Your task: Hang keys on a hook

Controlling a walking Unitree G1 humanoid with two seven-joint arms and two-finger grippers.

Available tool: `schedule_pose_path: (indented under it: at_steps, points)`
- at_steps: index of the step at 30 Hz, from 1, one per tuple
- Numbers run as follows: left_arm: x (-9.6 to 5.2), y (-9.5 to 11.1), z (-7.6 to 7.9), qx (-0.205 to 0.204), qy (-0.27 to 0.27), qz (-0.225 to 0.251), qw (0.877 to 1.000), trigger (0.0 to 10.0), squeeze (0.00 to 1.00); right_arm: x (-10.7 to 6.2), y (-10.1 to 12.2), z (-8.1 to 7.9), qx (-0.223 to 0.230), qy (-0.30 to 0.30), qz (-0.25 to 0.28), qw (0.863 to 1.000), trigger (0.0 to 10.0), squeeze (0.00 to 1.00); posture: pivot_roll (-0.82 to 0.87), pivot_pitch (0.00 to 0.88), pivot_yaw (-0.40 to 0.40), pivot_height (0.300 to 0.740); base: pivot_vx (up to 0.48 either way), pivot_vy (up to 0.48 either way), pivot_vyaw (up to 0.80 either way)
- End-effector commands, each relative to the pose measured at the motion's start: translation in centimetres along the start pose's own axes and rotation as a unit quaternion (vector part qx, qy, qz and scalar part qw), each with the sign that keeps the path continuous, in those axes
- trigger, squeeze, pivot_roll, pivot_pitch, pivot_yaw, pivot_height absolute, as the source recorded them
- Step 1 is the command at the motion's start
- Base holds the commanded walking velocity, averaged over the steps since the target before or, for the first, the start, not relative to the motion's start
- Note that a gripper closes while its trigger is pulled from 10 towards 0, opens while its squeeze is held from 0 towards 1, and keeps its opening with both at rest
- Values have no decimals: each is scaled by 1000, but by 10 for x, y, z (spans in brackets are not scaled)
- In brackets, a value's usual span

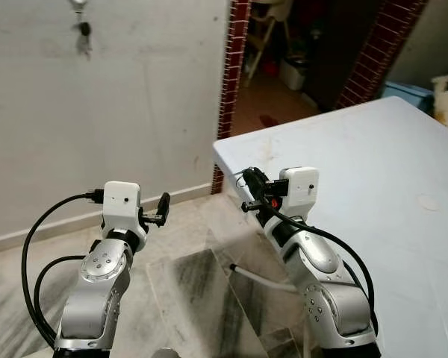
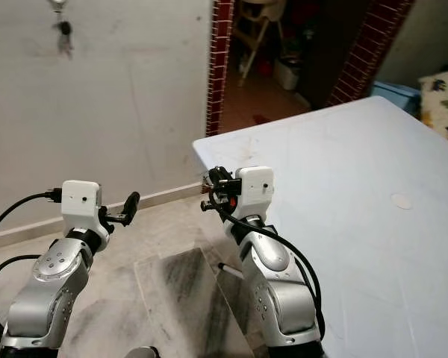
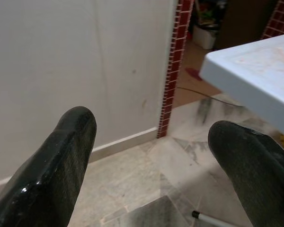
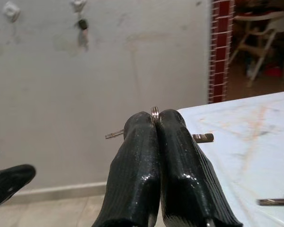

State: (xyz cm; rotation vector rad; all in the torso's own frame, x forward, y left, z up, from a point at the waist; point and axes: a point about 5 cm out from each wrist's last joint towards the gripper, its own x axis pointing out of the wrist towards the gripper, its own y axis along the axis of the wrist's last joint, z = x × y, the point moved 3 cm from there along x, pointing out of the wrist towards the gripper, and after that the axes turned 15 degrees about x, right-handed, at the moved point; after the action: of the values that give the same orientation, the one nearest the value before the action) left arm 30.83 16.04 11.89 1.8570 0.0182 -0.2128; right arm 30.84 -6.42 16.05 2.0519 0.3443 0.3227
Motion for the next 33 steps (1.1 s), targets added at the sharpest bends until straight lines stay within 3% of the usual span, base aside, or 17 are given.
schedule_pose_path:
  at_steps: [1, 33]
  points:
    - [-1, 7, 3, 0, -8, 9, 1000, 10000, 0, -1, 0, 9, 4, -22, 5, 1000, 10000, 0, 172, 27, -66, 740, 0, 300, 0]
    - [8, 13, 10, -23, -16, 10, 1000, 10000, 0, 2, 11, 16, -2, -34, 22, 999, 10000, 0, 159, 29, -73, 740, 0, 480, 0]
